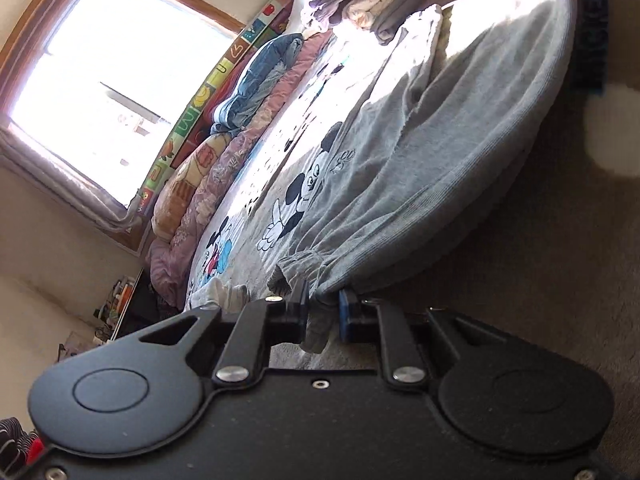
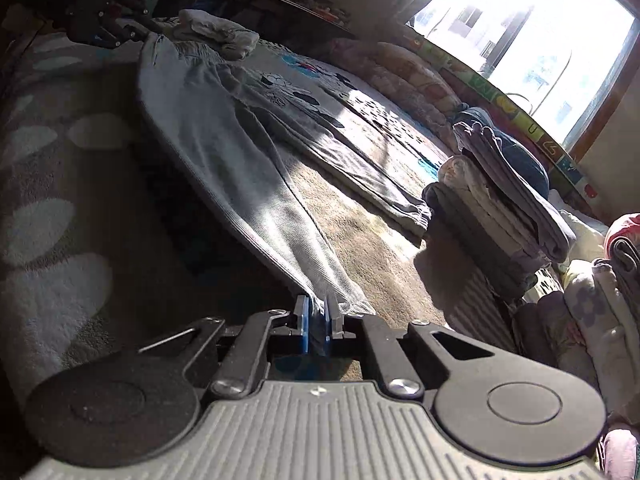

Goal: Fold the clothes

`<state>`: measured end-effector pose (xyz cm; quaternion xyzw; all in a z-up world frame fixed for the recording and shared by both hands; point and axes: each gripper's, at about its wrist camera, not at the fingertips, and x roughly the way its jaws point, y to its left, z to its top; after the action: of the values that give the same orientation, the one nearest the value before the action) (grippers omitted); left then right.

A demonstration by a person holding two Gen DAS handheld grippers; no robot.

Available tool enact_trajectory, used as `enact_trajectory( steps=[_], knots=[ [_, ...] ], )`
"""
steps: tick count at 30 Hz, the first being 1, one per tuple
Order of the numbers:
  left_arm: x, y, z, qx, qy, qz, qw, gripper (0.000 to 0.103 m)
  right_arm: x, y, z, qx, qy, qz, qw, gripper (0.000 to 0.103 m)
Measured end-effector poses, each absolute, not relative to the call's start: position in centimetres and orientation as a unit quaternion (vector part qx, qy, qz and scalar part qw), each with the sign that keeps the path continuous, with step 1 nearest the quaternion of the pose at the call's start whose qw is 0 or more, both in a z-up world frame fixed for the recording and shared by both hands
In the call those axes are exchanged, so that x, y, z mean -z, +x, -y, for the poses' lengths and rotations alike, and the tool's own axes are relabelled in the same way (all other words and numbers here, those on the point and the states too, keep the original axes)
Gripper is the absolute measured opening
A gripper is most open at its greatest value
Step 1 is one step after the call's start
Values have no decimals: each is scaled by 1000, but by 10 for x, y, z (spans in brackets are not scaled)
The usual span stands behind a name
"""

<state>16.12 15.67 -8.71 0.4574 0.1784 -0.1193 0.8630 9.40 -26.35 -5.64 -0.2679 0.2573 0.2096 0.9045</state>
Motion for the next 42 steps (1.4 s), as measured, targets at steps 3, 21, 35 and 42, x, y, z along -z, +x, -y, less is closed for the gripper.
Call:
enact_trajectory(
  steps=[3, 21, 35, 42],
  knots=[
    [68, 177, -155, 104, 384, -195, 897, 14, 36, 120, 275, -200, -234, -260, 915, 6],
    [36, 272, -175, 26, 112, -256, 960, 13, -5, 301, 265, -175, -226, -288, 914, 5],
    [35, 318, -187, 34, 63, -267, 961, 11, 24, 379, 261, -169, -170, -320, 917, 5],
    [29, 336, -193, 23, 47, -249, 967, 11, 30, 393, 267, -158, -149, -325, 920, 5]
  ],
)
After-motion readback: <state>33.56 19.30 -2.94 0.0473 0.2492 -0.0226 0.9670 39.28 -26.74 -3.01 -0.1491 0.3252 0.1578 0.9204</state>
